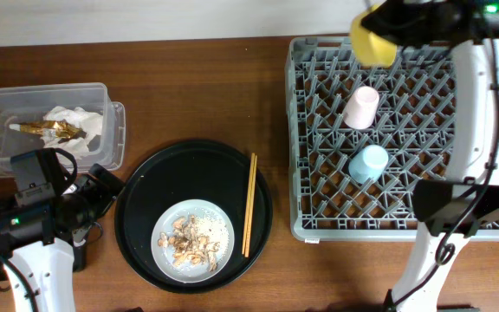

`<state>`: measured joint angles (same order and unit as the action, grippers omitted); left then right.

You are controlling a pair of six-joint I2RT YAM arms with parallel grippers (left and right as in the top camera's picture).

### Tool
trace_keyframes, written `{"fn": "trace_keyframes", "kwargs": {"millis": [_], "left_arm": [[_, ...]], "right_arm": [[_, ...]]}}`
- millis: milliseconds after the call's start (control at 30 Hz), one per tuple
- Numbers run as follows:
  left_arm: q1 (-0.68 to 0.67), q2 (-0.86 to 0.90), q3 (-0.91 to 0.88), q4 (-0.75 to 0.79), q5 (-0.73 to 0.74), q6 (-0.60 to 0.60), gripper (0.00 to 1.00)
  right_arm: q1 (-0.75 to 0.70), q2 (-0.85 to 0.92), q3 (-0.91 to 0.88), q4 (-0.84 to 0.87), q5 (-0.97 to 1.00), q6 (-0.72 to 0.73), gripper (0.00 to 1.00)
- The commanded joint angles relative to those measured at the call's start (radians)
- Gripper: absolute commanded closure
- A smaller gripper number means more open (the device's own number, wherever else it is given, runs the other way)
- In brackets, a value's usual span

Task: Sort waste into correct bins and load items into the dishwasher rack
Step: 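Grasp the yellow saucer with the right gripper and lift it, then lower the yellow saucer into the rack's back row and adjust it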

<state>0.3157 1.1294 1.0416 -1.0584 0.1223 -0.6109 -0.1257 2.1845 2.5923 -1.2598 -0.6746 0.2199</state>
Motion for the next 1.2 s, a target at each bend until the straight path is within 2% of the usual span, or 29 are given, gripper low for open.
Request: {"fn": "trace_keyframes", "kwargs": {"millis": [0,33,67,133,267,467,567,600,667,733,867,933,1033,1067,1167], "left_arm": [[0.003,-0.006,0.01,0.0,-0.004,-0.006,0.01],[0.003,-0.006,0.01,0.0,-0.004,-0.006,0.01],[0.003,-0.006,0.01,0.0,-0.004,-0.006,0.01],[0.003,-0.006,0.01,0.0,-0.004,-0.006,0.01],[0.003,-0.006,0.01,0.0,-0.004,-0.006,0.01],[0.003,-0.006,0.01,0.0,-0.004,-0.006,0.01],[0.003,-0.006,0.01,0.0,-0.004,-0.006,0.01],[0.003,-0.006,0.01,0.0,-0.004,-0.006,0.01],[0.003,-0.006,0.01,0.0,-0.004,-0.006,0.01],[0.003,-0.006,0.01,0.0,-0.004,-0.006,0.01],[0.003,-0.006,0.01,0.0,-0.004,-0.006,0.01],[0.003,-0.006,0.01,0.0,-0.004,-0.006,0.01],[0.003,-0.006,0.01,0.0,-0.004,-0.006,0.01],[0.003,-0.006,0.01,0.0,-0.004,-0.006,0.01],[0.003,-0.006,0.01,0.0,-0.004,-0.006,0.01]], "right_arm": [[-0.012,0.101,-0.019,0.166,-0.245,0.016,0.96],[-0.012,0.144,-0.019,0.247,-0.27,0.094,0.96],[-0.012,0.246,-0.019,0.436,-0.366,0.251,0.96],[-0.013,0.333,-0.019,0.511,-0.391,0.34,0.96],[-0.035,0.396,-0.028,0.481,-0.391,0.39,0.96],[-0.111,0.396,-0.039,0.393,-0.365,0.363,0.96],[-0.154,0.389,-0.038,0.348,-0.361,0.356,0.83],[-0.181,0.367,-0.038,0.299,-0.312,0.348,0.81],[-0.244,0.27,-0.012,0.115,-0.061,0.263,0.76],[-0.309,0.151,0.026,-0.009,0.087,0.232,0.68],[-0.373,-0.168,0.034,-0.172,0.263,0.136,0.68],[-0.342,-0.311,0.034,-0.23,0.27,0.074,0.52],[-0.177,-0.378,0.032,-0.439,0.208,0.068,0.48],[-0.045,-0.376,-0.009,-0.436,0.154,0.073,0.02],[0.179,-0.311,-0.024,-0.385,0.183,0.076,0.02]]}}
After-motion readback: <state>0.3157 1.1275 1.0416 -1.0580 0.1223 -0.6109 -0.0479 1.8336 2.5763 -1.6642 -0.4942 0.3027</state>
